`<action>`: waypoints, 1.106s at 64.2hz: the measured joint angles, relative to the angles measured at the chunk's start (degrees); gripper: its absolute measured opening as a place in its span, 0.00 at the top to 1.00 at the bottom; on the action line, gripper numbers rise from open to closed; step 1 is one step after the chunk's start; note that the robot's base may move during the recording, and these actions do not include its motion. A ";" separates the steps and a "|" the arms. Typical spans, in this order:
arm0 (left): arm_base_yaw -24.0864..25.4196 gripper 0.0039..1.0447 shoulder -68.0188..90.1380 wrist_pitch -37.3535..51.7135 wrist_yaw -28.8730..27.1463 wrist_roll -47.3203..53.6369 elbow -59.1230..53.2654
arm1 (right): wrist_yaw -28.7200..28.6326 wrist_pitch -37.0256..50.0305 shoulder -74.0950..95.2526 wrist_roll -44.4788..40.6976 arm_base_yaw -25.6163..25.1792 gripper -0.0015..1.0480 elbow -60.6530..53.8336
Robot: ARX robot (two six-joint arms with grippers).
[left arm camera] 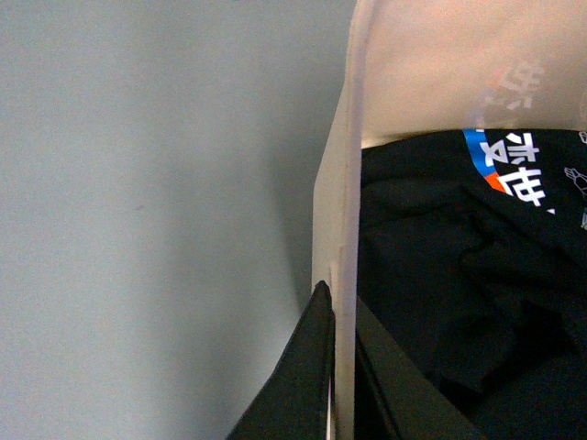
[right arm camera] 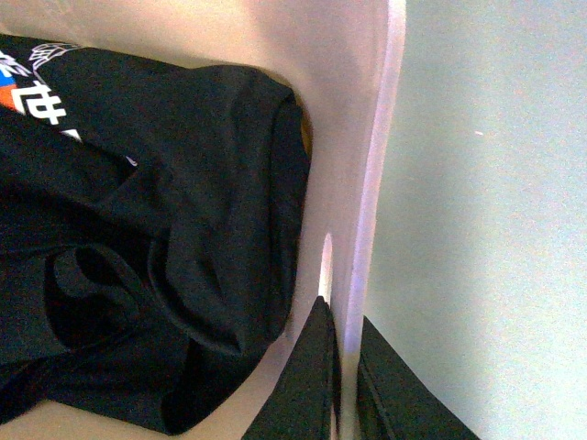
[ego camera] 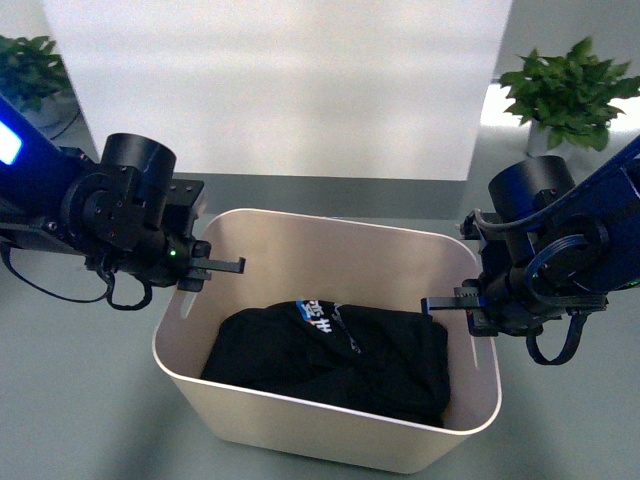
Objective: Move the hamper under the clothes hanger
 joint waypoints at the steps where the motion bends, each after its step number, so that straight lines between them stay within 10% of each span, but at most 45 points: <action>1: -0.37 0.96 -0.02 0.00 0.11 0.00 0.00 | 0.11 0.00 0.00 -0.02 -0.11 0.97 -0.02; 71: -0.24 0.96 -0.04 0.00 0.09 -0.20 -0.04 | 0.24 0.00 0.00 -0.09 0.02 0.97 -0.13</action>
